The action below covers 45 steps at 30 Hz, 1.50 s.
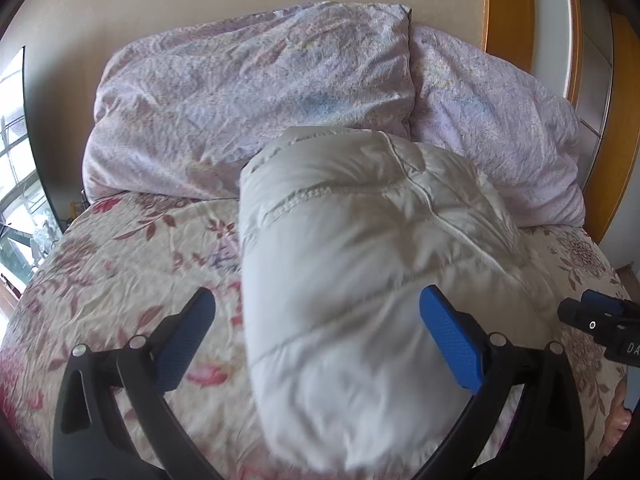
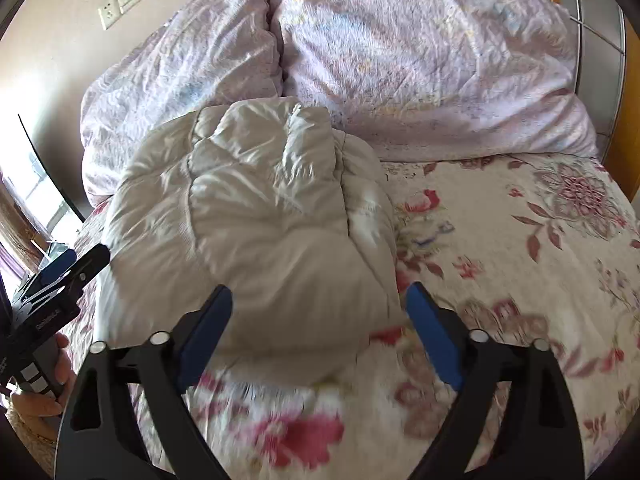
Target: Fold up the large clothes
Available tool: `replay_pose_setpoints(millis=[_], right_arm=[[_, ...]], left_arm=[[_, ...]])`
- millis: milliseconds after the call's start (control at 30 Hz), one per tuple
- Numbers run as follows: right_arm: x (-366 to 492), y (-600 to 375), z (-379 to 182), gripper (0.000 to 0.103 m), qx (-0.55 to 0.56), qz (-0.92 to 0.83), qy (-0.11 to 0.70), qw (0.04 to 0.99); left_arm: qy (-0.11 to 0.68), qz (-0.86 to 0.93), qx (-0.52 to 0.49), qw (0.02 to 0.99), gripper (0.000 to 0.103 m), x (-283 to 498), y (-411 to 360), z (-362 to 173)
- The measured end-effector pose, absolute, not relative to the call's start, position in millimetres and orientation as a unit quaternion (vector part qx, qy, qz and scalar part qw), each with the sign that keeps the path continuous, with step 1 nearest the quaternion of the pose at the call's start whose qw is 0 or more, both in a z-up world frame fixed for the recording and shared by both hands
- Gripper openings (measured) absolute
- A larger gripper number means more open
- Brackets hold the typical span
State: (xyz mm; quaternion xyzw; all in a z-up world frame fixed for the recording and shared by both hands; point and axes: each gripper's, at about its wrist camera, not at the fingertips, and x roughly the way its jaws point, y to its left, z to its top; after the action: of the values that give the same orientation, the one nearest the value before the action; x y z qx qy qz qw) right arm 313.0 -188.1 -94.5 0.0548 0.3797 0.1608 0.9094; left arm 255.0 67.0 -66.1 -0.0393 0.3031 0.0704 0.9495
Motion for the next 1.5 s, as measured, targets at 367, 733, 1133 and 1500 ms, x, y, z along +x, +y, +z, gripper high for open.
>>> replay_pose_setpoints(millis=[367, 733, 1133, 1500], right_arm=[[232.0, -189.1, -81.1, 0.102, 0.006, 0.126, 0.352, 0.928], [190.6, -189.0, -77.3, 0.102, 0.011, 0.151, 0.362, 0.92], [186.5, -196.5, -79.1, 0.102, 0.033, 0.158, 0.401, 0.902], [177.1, -183.7, -70.2, 0.102, 0.011, 0.174, 0.402, 0.899]], left_arm=[[0.328, 0.095, -0.04, 0.939, 0.101, 159.4, 67.4, -67.3], [0.375, 0.056, -0.062, 0.923, 0.101, 122.7, 50.8, -76.2], [0.402, 0.041, -0.075, 0.912, 0.101, 120.1, 47.5, -66.3], [0.411, 0.022, -0.08, 0.908, 0.101, 120.3, 43.3, -58.6]])
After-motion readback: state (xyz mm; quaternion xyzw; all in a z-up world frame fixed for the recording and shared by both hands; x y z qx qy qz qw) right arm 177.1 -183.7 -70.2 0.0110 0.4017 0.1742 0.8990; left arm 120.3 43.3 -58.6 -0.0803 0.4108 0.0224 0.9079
